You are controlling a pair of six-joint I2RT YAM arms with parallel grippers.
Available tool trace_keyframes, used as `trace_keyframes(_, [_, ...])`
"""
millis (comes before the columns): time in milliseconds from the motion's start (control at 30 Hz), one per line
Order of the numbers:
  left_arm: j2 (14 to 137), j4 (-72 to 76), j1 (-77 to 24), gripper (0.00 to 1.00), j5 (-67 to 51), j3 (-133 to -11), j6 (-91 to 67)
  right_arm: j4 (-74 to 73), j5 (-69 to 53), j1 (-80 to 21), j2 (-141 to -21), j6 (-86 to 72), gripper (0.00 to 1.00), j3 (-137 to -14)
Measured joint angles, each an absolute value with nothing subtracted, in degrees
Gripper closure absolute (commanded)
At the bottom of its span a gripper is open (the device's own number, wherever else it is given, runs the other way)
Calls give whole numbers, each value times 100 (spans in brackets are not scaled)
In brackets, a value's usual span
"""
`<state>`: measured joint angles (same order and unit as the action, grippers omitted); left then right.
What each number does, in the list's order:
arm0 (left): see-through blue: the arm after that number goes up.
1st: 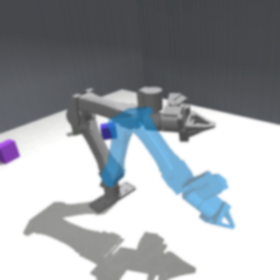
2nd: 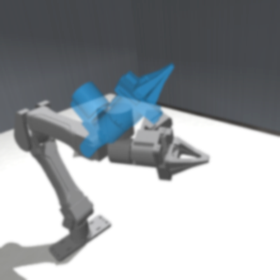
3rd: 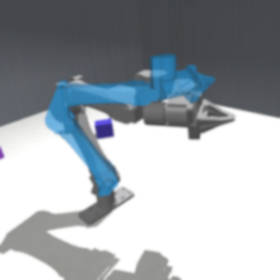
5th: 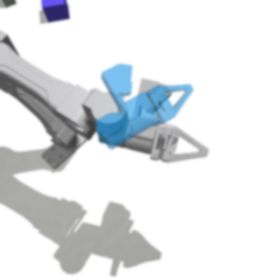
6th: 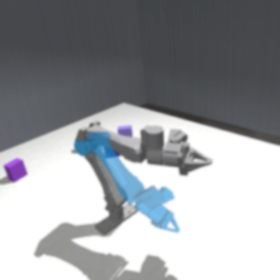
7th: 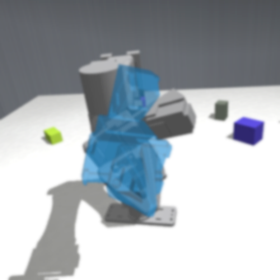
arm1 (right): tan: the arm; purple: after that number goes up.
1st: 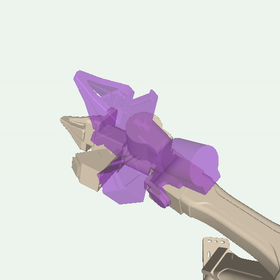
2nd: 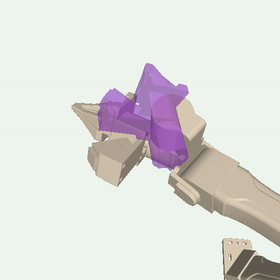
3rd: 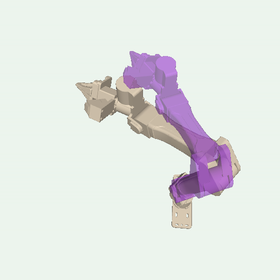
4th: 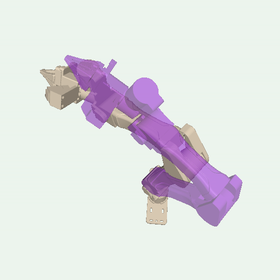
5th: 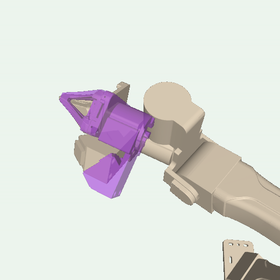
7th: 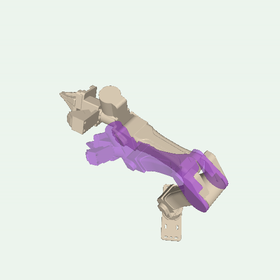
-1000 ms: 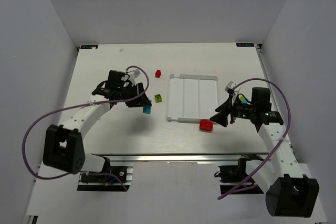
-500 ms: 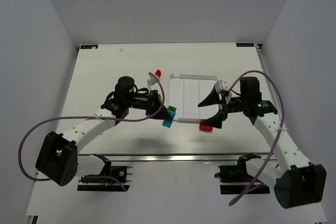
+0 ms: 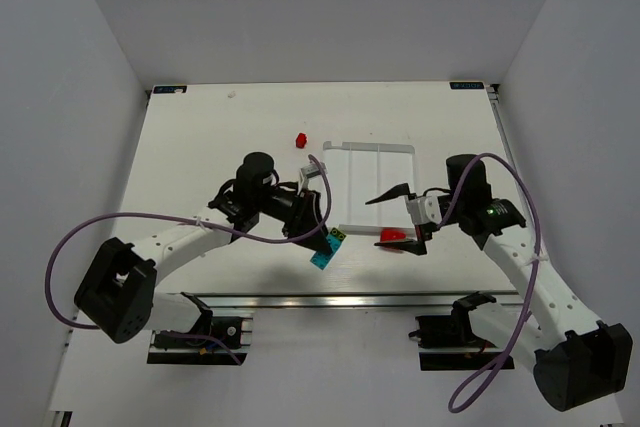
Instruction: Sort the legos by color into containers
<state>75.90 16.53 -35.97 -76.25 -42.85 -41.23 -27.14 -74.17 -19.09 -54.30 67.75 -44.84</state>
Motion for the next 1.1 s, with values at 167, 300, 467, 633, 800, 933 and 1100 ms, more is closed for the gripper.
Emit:
trace_keyframes(167, [7601,1520,-3780,60,-7769,-4298,-4082,-2980,-7553,-2193,-5520,7550,16,-4661])
trace_keyframes(300, [7758,1203,-3900,60,-7822,-4394,-3874,-3111,-7677,-2532,-5524,7784,19,-4762])
trace_keyframes(467, [8031,947,-4077,59,-7830,-4648,-3701,-3256,-7640,-3039,-5618,7894,19,-4821])
trace_keyframes(633, [8243,650,-4189,58,-7817,-4930,-3461,-3367,-7540,-3343,-5673,7915,22,-4845])
trace_keyframes(800, [8329,327,-4252,58,-7795,-5129,-3225,-3415,-7279,-3566,-5675,7961,30,-4845])
trace_keyframes(933, [8329,93,-4298,58,-7787,-5205,-3068,-3411,-7048,-3621,-5680,7964,34,-4845])
trace_keyframes(1100, [8329,-311,-4298,58,-7752,-5301,-2816,-3391,-6775,-3653,-5767,7961,44,-4845])
